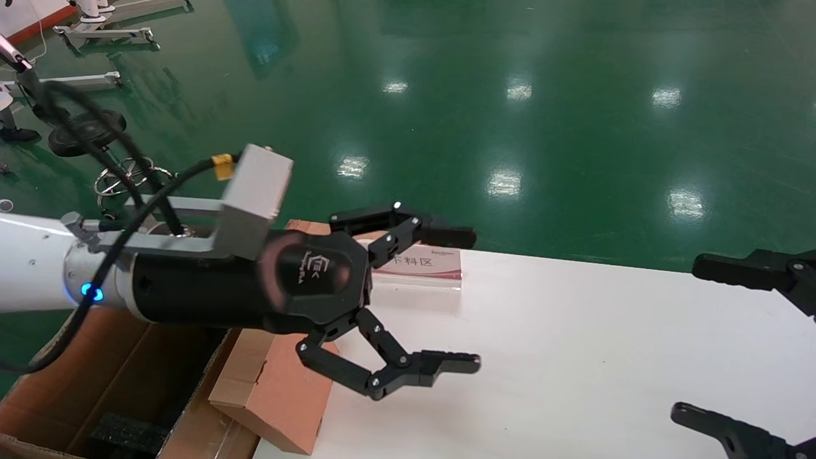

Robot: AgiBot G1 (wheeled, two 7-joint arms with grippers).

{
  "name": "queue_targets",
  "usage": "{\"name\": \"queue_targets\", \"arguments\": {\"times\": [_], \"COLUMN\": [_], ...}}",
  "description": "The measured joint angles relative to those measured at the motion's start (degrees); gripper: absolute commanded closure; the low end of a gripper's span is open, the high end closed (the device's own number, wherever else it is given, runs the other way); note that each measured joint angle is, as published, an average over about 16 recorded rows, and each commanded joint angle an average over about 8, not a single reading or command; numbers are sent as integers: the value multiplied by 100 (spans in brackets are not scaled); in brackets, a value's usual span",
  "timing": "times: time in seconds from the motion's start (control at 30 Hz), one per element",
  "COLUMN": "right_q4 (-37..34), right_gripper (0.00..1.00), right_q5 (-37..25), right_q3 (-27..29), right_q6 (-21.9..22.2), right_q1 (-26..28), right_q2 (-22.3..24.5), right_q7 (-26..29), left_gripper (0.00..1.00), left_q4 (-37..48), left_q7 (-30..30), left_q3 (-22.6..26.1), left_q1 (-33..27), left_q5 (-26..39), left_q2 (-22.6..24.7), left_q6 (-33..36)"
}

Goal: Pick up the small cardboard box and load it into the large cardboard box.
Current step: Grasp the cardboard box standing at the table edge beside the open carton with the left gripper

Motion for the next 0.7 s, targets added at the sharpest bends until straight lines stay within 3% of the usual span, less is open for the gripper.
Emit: {"name": "queue_targets", "arguments": {"times": [0.33,0.53,0.7], "right_q4": [-2,-3,-3], "right_gripper": [0,0,0], "right_q5": [3,4,6], "right_q3": [-5,-7,-10], "right_q6": [0,1,2], "right_q1": [2,3,4], "right_q2": [1,2,3], "right_q7": [-3,-4,-5], "left_gripper": [0,0,0], "left_q4": [-203,-218,-220], "left_q7": [-2439,-3944,-4855], "left_q3": [787,1479,2156], "left_q1": [-1043,-1948,-2662], "left_q5": [1417,2315,2782], "left_q2": [-367,-334,-246], "left_q6": [147,487,675]}}
